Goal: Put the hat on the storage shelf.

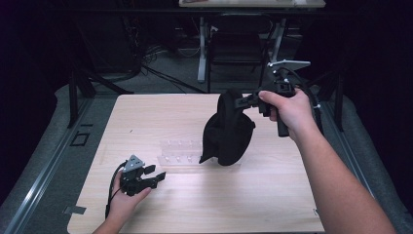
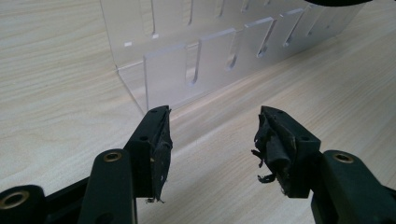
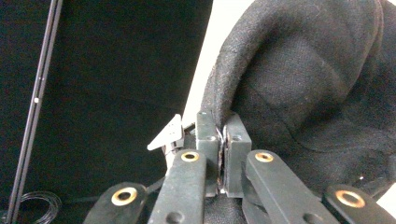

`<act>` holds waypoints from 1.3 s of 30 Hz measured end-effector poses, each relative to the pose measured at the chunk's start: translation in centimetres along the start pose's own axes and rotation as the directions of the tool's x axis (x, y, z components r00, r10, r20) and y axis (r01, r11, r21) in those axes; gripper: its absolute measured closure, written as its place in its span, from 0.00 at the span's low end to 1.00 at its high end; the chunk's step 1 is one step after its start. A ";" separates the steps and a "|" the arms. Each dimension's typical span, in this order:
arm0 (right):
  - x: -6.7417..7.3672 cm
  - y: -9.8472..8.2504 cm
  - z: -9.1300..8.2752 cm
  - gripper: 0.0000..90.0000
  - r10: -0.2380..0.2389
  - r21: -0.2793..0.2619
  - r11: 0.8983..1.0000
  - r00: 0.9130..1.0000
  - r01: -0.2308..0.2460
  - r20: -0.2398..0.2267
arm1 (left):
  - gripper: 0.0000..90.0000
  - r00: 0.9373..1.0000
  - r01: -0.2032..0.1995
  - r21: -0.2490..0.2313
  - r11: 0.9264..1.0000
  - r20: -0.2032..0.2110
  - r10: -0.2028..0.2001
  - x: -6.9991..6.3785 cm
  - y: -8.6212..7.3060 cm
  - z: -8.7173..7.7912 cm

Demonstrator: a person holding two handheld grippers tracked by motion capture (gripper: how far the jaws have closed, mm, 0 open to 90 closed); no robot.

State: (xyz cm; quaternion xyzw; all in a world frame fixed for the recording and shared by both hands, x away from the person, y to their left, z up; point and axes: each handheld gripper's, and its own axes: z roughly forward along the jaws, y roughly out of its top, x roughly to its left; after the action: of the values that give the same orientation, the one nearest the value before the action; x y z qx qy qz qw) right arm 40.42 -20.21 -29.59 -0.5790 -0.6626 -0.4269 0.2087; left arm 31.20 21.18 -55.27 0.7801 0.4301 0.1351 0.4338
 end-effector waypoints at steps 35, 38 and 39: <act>0.0 1.3 3.9 0.98 0.003 -0.004 1.000 0.998 -0.004 -0.058 | 0.52 0.996 -0.075 -0.074 0.994 0.042 0.079 -2.5 2.8 -0.6; 0.0 1.3 4.2 0.98 0.006 -0.009 1.000 0.998 -0.007 -0.067 | 0.53 0.995 -0.085 -0.078 0.993 0.052 0.089 -3.0 3.4 -0.7; 0.0 1.3 4.3 0.98 0.003 -0.003 1.000 0.998 -0.003 -0.070 | 0.54 0.994 -0.091 -0.077 0.993 0.055 0.095 -3.2 3.6 -0.7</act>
State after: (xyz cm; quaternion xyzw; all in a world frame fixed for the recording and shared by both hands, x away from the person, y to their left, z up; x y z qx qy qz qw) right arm 42.60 -16.76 -31.53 -0.5648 -0.6533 -0.4478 0.2316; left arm 30.89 18.19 -51.46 0.7862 0.3749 0.1481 0.4684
